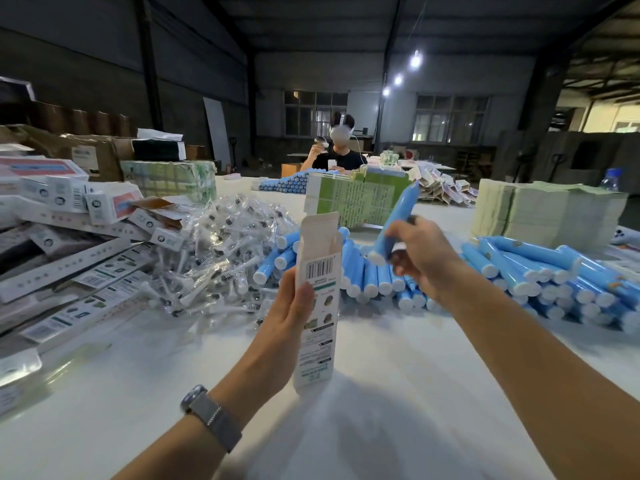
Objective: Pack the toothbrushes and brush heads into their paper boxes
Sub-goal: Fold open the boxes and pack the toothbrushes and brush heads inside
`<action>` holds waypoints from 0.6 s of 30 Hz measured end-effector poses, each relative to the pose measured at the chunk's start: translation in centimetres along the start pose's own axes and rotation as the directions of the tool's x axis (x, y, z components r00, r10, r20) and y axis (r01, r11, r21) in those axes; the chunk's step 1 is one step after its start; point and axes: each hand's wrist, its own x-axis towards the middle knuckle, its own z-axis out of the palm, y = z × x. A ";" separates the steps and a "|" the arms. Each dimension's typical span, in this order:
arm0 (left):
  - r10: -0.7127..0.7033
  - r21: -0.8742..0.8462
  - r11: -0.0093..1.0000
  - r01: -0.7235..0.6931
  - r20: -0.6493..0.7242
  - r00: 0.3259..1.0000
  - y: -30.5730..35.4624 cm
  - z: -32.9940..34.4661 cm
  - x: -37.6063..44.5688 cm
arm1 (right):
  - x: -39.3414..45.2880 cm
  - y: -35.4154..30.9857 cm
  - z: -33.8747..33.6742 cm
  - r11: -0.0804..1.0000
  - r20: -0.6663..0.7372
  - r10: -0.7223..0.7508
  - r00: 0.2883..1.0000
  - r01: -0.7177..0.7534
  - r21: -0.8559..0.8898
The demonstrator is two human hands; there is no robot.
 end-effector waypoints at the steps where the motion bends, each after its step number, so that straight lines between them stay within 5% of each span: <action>1: 0.003 0.021 1.000 -0.003 0.003 1.000 0.3 0.1 -0.1 | -1.2 -1.1 0.3 0.987 0.027 -0.094 0.995 0.090 0.134; 5: -0.013 0.053 0.998 0.014 -0.014 1.000 0.7 0.7 -0.1 | -5.4 -4.1 2.1 0.903 0.158 -0.346 0.925 0.283 0.324; 8: 0.019 0.033 0.999 -0.018 -0.026 0.999 0.8 0.9 -0.1 | -6.6 -4.6 3.5 0.913 0.146 -0.408 0.901 0.407 0.038; 12: 0.074 0.004 0.997 -0.074 -0.055 0.996 0.6 1.1 0.2 | -6.6 -4.1 3.9 0.730 0.192 -0.485 0.853 0.516 -0.448; 18: 0.106 0.037 0.994 -0.104 -0.069 0.992 0.5 1.4 0.0 | -6.5 -4.0 4.3 0.746 0.210 -0.544 0.812 0.583 -0.323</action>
